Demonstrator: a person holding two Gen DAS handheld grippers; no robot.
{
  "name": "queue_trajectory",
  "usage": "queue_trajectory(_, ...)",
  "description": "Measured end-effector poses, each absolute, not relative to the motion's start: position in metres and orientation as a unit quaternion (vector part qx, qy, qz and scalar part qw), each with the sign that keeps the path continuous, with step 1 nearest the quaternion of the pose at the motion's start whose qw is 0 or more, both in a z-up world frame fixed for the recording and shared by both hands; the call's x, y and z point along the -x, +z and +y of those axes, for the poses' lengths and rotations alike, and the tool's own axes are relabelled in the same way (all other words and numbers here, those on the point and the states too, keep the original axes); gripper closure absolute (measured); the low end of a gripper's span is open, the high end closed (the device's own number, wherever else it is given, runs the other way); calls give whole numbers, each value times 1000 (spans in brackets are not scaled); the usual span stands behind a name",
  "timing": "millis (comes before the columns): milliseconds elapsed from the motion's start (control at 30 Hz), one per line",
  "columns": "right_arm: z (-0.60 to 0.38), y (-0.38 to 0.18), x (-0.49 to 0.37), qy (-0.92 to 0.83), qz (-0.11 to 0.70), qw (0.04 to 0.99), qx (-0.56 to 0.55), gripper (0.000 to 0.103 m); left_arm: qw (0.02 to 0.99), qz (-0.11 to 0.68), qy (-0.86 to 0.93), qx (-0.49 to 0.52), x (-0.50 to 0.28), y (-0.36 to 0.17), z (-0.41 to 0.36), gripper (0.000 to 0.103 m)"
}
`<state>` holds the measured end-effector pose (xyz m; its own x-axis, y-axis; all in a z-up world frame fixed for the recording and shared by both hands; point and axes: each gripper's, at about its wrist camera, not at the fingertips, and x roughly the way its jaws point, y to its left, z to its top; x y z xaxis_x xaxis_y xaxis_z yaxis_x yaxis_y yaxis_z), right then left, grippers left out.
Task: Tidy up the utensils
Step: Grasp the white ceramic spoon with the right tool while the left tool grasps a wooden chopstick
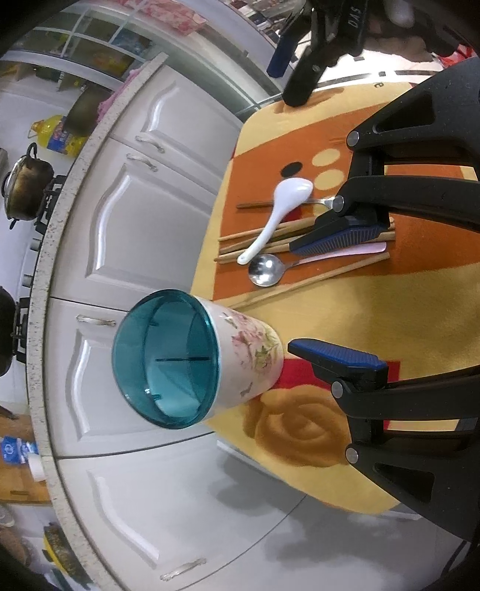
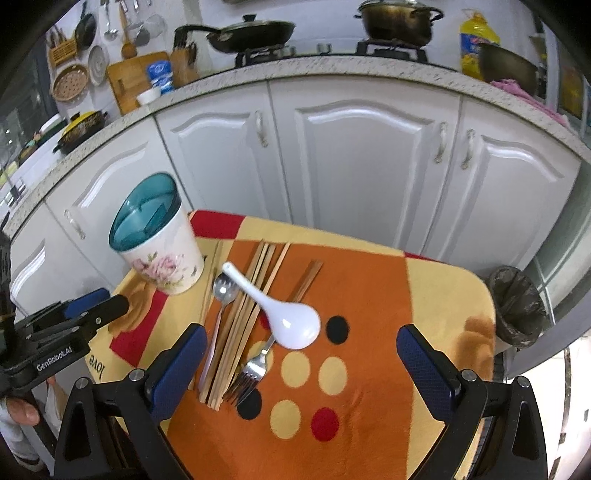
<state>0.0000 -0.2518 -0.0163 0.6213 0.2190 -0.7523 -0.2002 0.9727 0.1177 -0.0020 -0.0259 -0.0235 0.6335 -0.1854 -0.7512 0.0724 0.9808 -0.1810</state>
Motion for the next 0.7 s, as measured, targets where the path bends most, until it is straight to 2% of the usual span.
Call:
queue_trajectory(233,-236,-44,-21,163,445,881,-2,22,887,446,-103,65,-9,-46,-32,57)
queue_trajectory(400,-218,-57,-49,202,456,866,22,42,878,462,-111,55,-26,-65,-41,58)
queue_trajectory(500,-205,-66,-70,227,469,853,37,50,872,472,-113,57,-38,-77,-45,60)
queue_trajectory(700,-186,-88,-105,260,494,827,64,60,855,505,-105,59,-60,-105,-50,68)
